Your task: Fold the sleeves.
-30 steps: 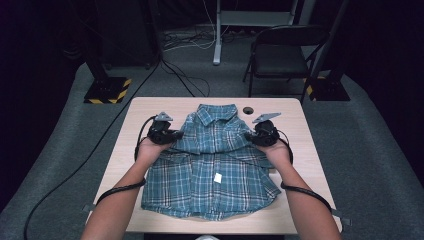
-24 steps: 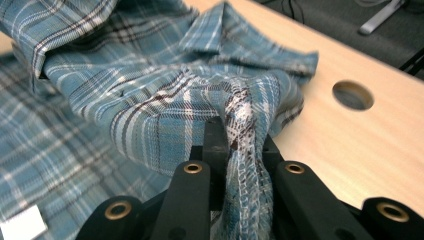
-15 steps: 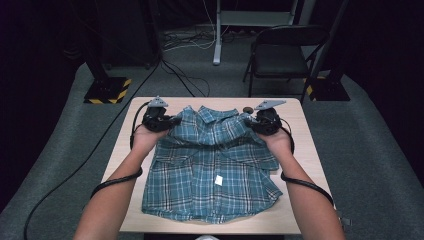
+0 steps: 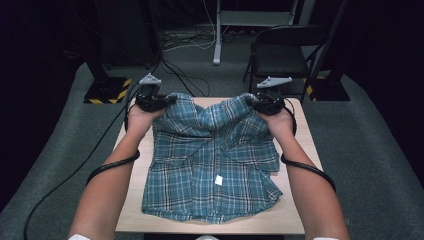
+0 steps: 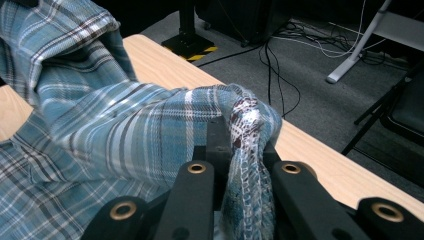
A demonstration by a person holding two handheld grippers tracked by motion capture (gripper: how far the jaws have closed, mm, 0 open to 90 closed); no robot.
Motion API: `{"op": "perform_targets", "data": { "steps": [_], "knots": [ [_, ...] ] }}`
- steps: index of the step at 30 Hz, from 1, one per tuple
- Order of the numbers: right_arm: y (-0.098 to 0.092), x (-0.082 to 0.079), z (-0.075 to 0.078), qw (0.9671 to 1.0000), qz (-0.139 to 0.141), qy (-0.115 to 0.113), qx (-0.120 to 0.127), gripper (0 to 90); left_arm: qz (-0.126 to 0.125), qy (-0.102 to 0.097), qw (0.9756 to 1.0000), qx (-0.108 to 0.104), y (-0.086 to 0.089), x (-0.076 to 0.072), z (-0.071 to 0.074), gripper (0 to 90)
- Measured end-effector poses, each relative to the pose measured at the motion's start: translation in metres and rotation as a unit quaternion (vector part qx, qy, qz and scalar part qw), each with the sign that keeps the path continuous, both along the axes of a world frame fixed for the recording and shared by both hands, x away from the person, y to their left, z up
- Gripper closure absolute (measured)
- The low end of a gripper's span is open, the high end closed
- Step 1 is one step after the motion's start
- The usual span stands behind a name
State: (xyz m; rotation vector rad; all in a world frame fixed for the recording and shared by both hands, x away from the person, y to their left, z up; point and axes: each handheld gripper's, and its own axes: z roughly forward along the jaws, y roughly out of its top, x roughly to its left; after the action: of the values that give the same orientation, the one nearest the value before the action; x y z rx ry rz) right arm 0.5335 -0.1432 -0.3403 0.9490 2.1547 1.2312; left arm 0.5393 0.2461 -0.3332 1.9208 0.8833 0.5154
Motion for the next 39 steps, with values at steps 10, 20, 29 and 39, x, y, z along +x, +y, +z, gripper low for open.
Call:
{"op": "perform_targets", "data": {
  "steps": [10,20,29,39],
  "knots": [
    [-0.013,-0.023,-0.002,0.9996,0.029,-0.006,0.002,85.1,-0.029,0.001,0.9995,0.012,0.007,-0.027,-0.002,83.0],
    [-0.035,-0.082,-0.015,0.9967,0.079,-0.002,0.017,84.6,-0.09,0.004,0.9956,0.027,0.007,-0.084,-0.016,82.9],
    [-0.044,-0.136,-0.071,0.9914,0.118,0.054,0.017,84.1,-0.122,0.045,0.991,0.032,0.017,-0.128,-0.075,82.7],
    [-0.038,-0.167,-0.135,0.9811,0.138,0.13,-0.036,82.9,-0.145,0.112,0.9818,0.049,0.013,-0.162,-0.147,81.9]
  ]
}}
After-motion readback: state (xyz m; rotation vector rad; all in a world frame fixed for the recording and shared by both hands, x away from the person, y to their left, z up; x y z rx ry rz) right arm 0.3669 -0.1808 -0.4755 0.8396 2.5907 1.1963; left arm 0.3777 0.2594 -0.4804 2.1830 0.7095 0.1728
